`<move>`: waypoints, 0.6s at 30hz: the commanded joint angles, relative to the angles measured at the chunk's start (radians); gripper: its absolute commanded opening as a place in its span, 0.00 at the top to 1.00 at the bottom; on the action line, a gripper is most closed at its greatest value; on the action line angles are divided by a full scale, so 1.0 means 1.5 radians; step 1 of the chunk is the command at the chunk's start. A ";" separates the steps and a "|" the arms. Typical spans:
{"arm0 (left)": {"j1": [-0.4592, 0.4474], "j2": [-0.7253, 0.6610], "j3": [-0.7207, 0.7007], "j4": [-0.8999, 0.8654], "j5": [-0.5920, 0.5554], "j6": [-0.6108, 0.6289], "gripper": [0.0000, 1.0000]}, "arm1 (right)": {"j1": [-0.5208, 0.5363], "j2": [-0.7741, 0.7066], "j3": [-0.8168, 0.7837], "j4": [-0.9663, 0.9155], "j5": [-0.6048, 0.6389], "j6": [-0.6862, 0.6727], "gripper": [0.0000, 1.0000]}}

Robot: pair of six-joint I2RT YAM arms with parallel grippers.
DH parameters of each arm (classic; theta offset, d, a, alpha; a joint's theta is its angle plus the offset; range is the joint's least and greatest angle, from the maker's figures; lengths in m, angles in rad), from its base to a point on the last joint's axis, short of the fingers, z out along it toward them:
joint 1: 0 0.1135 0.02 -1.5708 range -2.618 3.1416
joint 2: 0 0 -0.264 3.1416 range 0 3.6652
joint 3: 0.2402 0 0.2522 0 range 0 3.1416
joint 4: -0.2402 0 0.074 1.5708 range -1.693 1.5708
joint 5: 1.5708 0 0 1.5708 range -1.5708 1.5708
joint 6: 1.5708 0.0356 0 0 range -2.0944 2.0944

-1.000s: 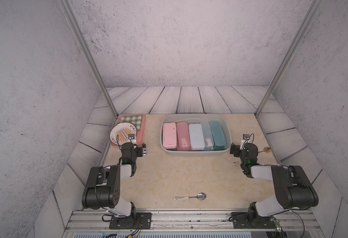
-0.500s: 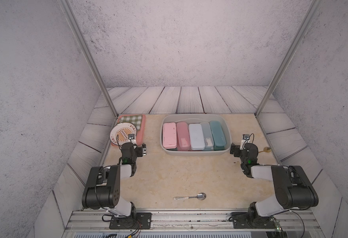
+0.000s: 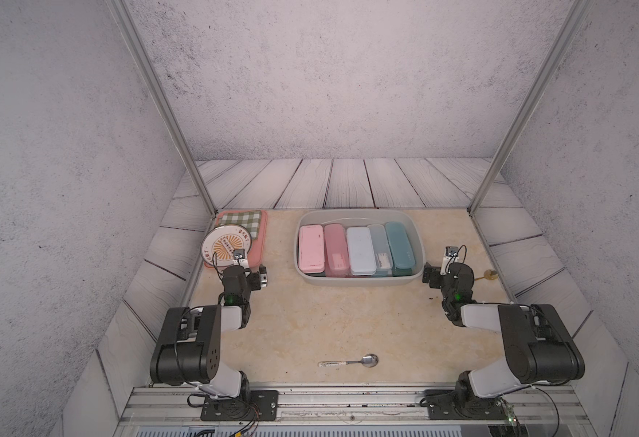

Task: Put the pencil case into the storage box
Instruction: Reset both arms

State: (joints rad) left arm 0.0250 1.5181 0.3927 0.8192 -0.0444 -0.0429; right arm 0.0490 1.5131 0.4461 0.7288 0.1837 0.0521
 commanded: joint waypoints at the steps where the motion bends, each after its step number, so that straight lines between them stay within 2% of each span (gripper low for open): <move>1: -0.003 -0.017 -0.044 0.093 -0.020 -0.009 0.00 | -0.001 0.011 0.008 -0.004 -0.008 -0.001 0.01; 3: -0.002 -0.015 -0.066 0.136 -0.009 -0.004 0.00 | -0.001 0.011 0.008 -0.004 -0.008 -0.002 0.01; 18: -0.003 -0.016 -0.064 0.129 -0.006 -0.003 0.00 | -0.002 0.012 0.009 -0.005 -0.008 -0.001 0.01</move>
State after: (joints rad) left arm 0.0250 1.5108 0.2928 0.9913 -0.0532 -0.0460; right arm 0.0490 1.5131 0.4461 0.7284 0.1837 0.0517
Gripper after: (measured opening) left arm 0.997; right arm 0.990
